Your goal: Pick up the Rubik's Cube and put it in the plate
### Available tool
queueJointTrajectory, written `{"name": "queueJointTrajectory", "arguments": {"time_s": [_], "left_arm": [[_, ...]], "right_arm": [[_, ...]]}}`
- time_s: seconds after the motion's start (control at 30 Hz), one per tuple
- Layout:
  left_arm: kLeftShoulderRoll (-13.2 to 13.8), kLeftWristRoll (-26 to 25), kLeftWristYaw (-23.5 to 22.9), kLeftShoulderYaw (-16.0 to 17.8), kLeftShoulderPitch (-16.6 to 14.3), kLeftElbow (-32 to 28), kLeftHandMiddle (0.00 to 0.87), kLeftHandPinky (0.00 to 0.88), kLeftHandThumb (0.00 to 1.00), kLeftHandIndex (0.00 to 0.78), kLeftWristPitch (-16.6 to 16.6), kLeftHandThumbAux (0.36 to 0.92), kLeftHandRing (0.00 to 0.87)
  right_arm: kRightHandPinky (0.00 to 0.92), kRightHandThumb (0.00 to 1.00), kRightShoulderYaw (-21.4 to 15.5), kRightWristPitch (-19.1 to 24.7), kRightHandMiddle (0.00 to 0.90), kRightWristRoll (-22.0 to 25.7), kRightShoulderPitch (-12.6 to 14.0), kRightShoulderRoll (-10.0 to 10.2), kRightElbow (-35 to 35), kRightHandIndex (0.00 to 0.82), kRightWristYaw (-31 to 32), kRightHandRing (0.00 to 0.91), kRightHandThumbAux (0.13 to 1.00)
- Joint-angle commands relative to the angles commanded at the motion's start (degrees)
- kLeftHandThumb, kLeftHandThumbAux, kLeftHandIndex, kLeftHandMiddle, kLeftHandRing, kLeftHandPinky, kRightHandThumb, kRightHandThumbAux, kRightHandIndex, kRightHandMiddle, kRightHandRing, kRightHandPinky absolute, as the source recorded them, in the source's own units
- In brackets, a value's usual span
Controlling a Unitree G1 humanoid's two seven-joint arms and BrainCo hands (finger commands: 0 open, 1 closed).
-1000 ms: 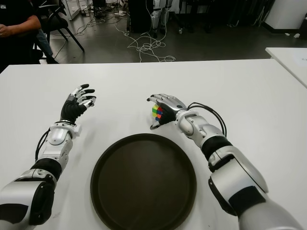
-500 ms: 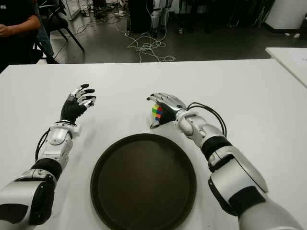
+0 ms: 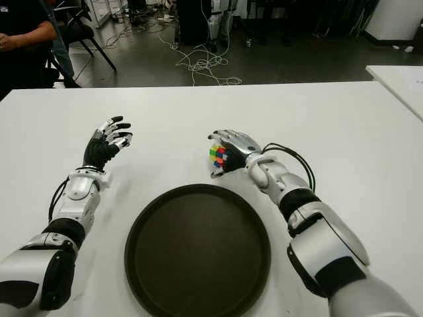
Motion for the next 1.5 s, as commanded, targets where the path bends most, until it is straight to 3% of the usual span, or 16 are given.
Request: {"name": "queueJointTrajectory", "arguments": {"time_s": [0.63, 1.13, 1.5], "left_arm": [[0.0, 0.1, 0.1, -0.1, 0.1, -0.2, 0.265, 0.355, 0.100, 0.188, -0.1, 0.783, 0.288], [-0.4, 0.0, 0.3, -0.1, 0.3, -0.5, 0.261, 0.349, 0.080, 0.184, -0.2, 0.758, 0.291], [-0.5, 0.2, 0.7, -0.2, 0.3, -0.6, 0.262, 0.342, 0.111, 0.181, -0.3, 0.785, 0.285]], "right_arm": [[0.030, 0.000, -1.6, 0.2, 0.000, 1.0, 0.5, 0.6, 2.6, 0.000, 0.9, 0.002, 0.743], [0.069, 0.000, -2.1, 0.4, 0.000, 1.4, 1.8, 0.9, 3.6, 0.000, 1.0, 0.031, 0.729], [0.087, 0.000, -1.2, -0.2, 0.027, 0.3, 2.4, 1.0, 4.1, 0.023, -0.7, 0.064, 0.752]]}}
